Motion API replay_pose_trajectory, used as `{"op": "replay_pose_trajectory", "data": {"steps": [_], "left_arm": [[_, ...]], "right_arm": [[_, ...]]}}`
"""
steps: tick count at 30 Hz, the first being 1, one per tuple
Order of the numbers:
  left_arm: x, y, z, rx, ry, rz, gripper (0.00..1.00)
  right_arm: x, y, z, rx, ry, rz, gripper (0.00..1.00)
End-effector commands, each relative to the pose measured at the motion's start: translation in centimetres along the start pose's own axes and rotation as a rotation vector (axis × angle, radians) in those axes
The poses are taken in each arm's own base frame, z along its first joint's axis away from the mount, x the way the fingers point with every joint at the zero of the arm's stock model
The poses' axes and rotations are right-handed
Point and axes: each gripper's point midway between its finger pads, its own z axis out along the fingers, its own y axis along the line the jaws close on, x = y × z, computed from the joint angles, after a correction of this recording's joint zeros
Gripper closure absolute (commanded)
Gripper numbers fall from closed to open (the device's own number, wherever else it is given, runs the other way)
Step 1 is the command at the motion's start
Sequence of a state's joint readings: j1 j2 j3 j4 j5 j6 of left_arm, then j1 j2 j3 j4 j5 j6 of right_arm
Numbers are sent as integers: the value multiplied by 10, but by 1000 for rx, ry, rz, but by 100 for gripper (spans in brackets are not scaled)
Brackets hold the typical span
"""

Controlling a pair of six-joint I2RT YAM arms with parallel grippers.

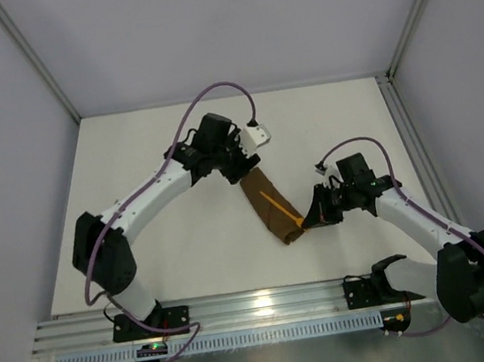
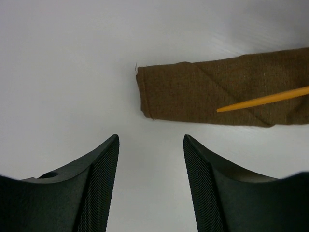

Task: Fold the napkin into a case and place the utensils inside
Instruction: Stuff the fork into the folded napkin.

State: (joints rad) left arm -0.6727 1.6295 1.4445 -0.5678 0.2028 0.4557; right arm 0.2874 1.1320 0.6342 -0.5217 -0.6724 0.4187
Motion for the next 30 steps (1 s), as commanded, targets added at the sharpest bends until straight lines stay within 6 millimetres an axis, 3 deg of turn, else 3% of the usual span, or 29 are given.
{"op": "replay_pose_trajectory", "data": {"steps": [1, 2, 4, 5, 10, 16, 25, 30], "left_arm": [[2, -4, 51, 18, -17, -169, 41], [16, -5, 71, 22, 22, -183, 41], [19, -2, 90, 16, 17, -200, 41], [29, -5, 103, 27, 44, -210, 41], [48, -8, 127, 30, 89, -230, 41], [59, -13, 136, 46, 106, -237, 41], [64, -17, 137, 64, 121, -244, 45], [62, -20, 138, 80, 118, -243, 45]], "right_arm": [[25, -20, -2, 32, 83, 127, 97], [29, -23, 0, 31, 101, 139, 97], [33, -33, 4, 54, 120, 162, 97], [30, -35, 5, 56, 105, 160, 97], [29, -39, 9, 49, 66, 216, 97], [30, -47, 17, 51, 30, 258, 97], [16, -42, -1, 79, -43, 233, 97], [9, -46, 8, 68, -47, 236, 97]]}}
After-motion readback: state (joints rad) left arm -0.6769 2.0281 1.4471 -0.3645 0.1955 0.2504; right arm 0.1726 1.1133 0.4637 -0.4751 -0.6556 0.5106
